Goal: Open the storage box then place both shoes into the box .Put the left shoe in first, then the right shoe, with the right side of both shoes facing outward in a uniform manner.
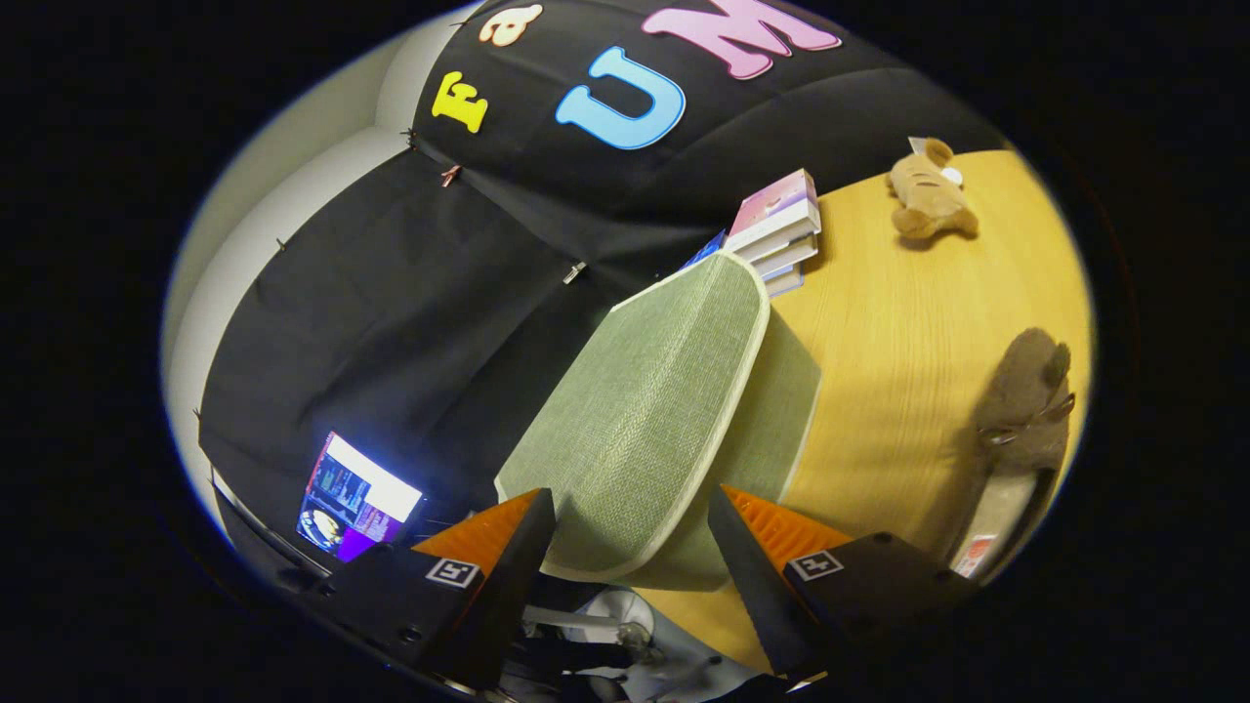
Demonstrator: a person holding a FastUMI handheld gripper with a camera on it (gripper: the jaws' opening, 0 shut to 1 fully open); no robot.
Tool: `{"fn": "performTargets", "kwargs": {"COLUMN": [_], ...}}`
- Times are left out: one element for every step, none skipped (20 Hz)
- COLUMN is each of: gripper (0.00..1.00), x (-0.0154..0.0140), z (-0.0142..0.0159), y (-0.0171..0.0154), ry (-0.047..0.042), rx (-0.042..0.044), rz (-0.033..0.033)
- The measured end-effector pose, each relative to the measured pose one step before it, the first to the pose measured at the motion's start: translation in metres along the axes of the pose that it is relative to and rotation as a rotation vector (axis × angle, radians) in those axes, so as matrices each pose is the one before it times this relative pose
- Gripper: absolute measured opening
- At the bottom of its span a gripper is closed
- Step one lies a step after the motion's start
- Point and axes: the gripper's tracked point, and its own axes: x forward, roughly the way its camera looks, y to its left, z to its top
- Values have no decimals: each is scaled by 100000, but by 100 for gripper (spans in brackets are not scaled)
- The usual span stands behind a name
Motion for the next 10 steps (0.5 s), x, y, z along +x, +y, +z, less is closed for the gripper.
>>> {"fn": "performTargets", "kwargs": {"gripper": [98, 98, 98, 98, 98, 97, 97, 96, 96, 96], "x": [417, 229, 152, 193, 138, 173, 150, -50, 62, -87], "z": [-111, -260, -55, -206, -180, -320, -252, 83, 230, 338], "y": [65, 42, -32, -39, 101, 205, 140, -8, 24, 46], "ry": [79, 318, 177, 587, 835, 1114, 1235, 740, -36, -742], "rx": [4018, 4806, 4916, 3396, 1975, 1315, 2187, 4058, 5033, 4786], "rz": [2101, 1887, 1357, 1398, 1180, 1869, 2148, 1322, 879, 621]}}
